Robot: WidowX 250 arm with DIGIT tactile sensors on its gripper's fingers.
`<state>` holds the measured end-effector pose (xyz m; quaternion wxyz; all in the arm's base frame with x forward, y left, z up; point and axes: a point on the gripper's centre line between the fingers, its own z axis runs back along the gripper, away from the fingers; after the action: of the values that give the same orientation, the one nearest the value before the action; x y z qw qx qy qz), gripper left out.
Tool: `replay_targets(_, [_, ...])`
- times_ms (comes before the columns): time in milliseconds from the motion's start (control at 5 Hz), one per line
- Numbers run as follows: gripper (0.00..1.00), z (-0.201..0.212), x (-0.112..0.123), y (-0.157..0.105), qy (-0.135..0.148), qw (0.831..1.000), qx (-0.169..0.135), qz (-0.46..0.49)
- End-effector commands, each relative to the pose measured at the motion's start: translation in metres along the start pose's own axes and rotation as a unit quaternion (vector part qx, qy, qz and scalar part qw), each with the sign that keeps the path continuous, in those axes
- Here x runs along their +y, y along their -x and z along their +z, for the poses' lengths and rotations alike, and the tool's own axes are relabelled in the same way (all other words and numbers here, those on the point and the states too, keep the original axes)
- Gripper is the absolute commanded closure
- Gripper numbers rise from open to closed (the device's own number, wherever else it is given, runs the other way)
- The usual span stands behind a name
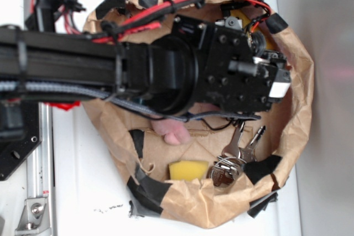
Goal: Grab the yellow cloth.
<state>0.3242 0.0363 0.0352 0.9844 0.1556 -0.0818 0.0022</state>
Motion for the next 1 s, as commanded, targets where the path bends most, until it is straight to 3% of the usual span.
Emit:
replay_targets(0, [0.48,-0.018,0.023,-0.013,-0.007,1.000,-0.003,0.009])
replay_targets(200, [1.00,-0.019,0.024,-0.009,-0.010,1.000,0.004,0.011])
replay_targets(400, [1.00,-0.007,0.041,-0.005,-0.002,0.999,-0.004,0.039])
replay_targets(600, [0.03,0.018,0.051,0.000,0.017,0.998,-0.025,0.060])
replay_targets(800, [0.00,0.030,0.050,-0.003,-0.007,0.995,-0.043,0.090])
